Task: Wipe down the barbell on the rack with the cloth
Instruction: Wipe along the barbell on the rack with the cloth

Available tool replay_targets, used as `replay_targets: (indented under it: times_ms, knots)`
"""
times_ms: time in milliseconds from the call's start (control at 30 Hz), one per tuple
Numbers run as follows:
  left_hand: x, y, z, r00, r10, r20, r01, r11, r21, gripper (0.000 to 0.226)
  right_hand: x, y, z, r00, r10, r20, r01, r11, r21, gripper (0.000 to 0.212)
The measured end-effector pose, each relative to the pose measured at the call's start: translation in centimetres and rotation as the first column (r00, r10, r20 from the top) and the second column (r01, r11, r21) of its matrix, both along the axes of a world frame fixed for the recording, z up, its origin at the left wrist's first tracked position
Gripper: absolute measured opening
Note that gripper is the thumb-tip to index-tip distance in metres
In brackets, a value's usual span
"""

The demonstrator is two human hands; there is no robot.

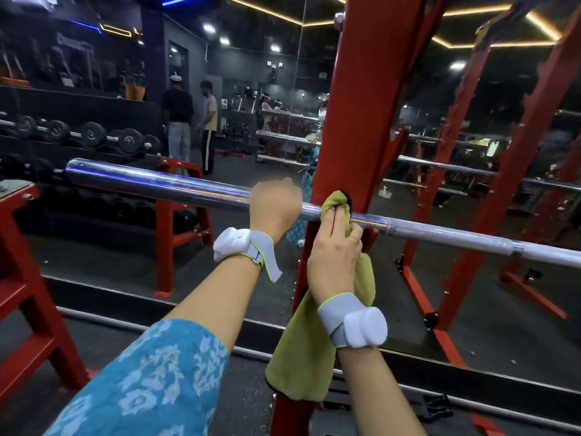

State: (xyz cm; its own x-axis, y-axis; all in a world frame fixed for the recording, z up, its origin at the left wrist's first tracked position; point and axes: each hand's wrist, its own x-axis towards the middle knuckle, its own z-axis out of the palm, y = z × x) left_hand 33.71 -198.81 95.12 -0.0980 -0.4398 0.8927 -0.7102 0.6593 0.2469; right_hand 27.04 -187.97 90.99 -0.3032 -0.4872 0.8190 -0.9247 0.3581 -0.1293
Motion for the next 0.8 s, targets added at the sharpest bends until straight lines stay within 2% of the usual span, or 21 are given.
replay_targets:
  times_ms: [67,133,267,367,533,633,700,800]
  knots:
    - [0.1,0.0,-0.1,1.0,-0.004,0.001,0.004,1.0,0.016,0.028,0.2,0.3,-0.6,0.998,0.068,-0.001,-0.068,0.997,-0.032,0.051]
    - [0.0,0.2,0.0,1.0,-0.023,0.006,0.022,0.999,0.036,0.032,0.4,0.7,-0.6,0.978,0.199,0.066,-0.195,0.979,-0.065,0.062]
    - [0.7,0.5,0.7,0.993,-0.103,0.052,0.096,0.988,0.125,0.038,1.9,1.4,0.3,0.875,0.467,0.132,-0.458,0.884,-0.092,0.068]
    - [2.8,0.1,0.7,0.983,-0.183,-0.008,0.183,0.982,0.047,0.044,2.6,1.4,0.7,0.813,0.561,0.159,-0.54,0.827,-0.155,0.062]
    - [8.1,-2.0,1.2,0.995,-0.075,-0.064,0.073,0.997,-0.027,0.039,3.9,1.2,3.2,0.717,0.682,0.146,-0.627,0.722,-0.294,0.054]
    - [10.7,-2.6,1.1,0.998,-0.009,-0.059,0.009,1.0,0.0,0.042,4.4,-0.8,4.5,0.73,0.681,0.066,-0.634,0.71,-0.306,0.048]
    - [11.8,-2.9,0.8,0.999,0.013,-0.043,-0.012,1.0,0.027,0.045,4.2,-2.6,4.2,0.781,0.62,0.072,-0.589,0.771,-0.242,0.05]
    - [12.9,-3.6,0.1,0.999,0.053,-0.001,-0.053,0.997,0.049,0.048,4.5,-4.8,3.1,0.896,0.441,0.046,-0.433,0.893,-0.122,0.049]
